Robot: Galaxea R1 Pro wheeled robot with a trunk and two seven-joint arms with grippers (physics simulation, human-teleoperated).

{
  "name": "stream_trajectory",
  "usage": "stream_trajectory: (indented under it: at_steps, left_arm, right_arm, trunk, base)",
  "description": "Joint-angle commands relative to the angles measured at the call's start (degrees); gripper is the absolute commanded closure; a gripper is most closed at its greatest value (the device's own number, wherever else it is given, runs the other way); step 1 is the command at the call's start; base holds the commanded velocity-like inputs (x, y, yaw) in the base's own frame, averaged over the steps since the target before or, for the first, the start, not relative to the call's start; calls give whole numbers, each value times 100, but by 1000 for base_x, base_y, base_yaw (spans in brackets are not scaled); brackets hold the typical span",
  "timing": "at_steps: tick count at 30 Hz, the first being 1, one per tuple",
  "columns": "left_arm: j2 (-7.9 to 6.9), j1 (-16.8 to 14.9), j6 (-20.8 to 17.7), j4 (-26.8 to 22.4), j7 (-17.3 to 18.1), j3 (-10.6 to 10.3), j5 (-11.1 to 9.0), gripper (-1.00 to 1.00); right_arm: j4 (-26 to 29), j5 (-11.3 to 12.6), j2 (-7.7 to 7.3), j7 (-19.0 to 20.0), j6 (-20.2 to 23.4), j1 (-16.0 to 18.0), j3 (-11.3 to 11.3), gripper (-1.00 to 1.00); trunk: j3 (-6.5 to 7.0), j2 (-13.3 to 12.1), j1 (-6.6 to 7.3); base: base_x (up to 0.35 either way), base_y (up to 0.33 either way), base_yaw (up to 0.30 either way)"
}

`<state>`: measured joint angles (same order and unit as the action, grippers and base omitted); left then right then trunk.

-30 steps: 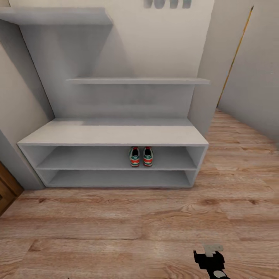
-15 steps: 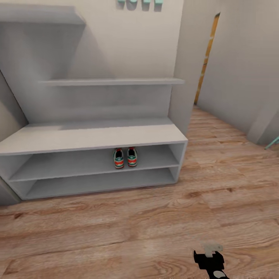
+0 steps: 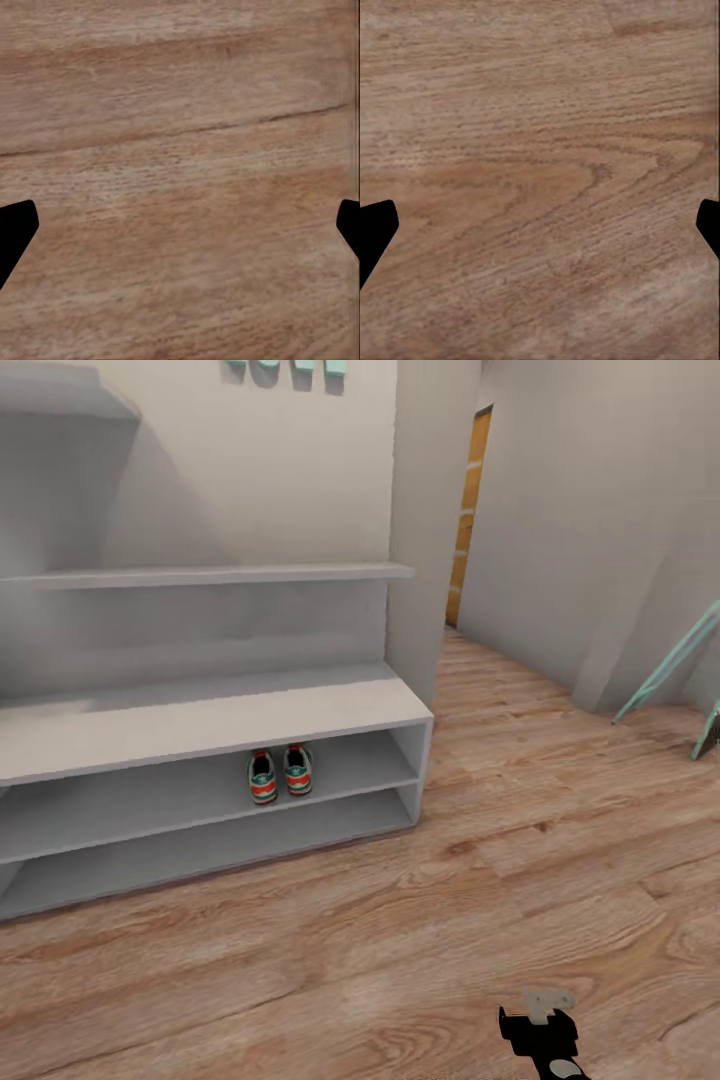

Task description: Pick up the two gym shoes and the two sandals from the corridor floor and place them onto the hallstand (shoe rack) in the corridor, making sure they are on the rack and not on the floor. Arrange them so the two gym shoes are next to each other and the two sandals are next to each other.

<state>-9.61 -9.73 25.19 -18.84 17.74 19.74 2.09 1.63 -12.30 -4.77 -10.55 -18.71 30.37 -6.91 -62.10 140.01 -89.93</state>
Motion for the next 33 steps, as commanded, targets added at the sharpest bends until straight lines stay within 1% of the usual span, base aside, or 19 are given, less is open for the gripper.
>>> stream_trajectory:
  at_steps: [1,16,20,21,22,25,26,31,33]
  left_arm:
    - [3,-3,12,3,46,50,16,-100]
    - [3,-3,12,2,-5,73,17,-100]
    - [3,-3,12,2,-231,74,12,-100]
    - [3,-3,12,3,-346,77,9,-100]
    - [3,-3,12,3,-537,82,0,-100]
    - [6,-3,12,3,-727,85,-7,-100]
    - [9,-3,12,3,-885,84,-12,-100]
    - [10,-3,7,3,-1038,85,-14,-100]
    - [11,-3,-2,3,-1079,88,-15,-100]
  right_arm:
    - [-7,-59,-1,-22,-18,4,-48,-100]
    - [-5,-46,1,-35,-18,4,-56,-100]
    - [-5,-43,-1,-35,-20,4,-58,-100]
    - [-5,-41,-3,-35,-22,4,-61,-100]
    - [-5,-37,-4,-35,-26,4,-63,-100]
    - [-5,-32,-5,-35,-33,1,-64,-100]
    - [-5,-30,-6,-36,-65,-2,-69,-100]
    - [1,-23,-6,-41,-247,-52,-72,-100]
    - [2,-21,-6,-42,-407,-91,-73,-100]
  trunk:
    - [-4,2,1]
    - [-4,2,1]
    - [-4,2,1]
    - [-4,2,1]
    - [-4,2,1]
    - [-4,2,1]
    - [-4,2,1]
    - [-4,2,1]
    - [-4,2,1]
  base:
    - [0,0,-300]
    - [0,0,-300]
    - [0,0,-300]
    - [0,0,-300]
    - [0,0,-300]
    - [0,0,-300]
    - [0,0,-300]
    - [0,0,-300]
    - [0,0,-300]
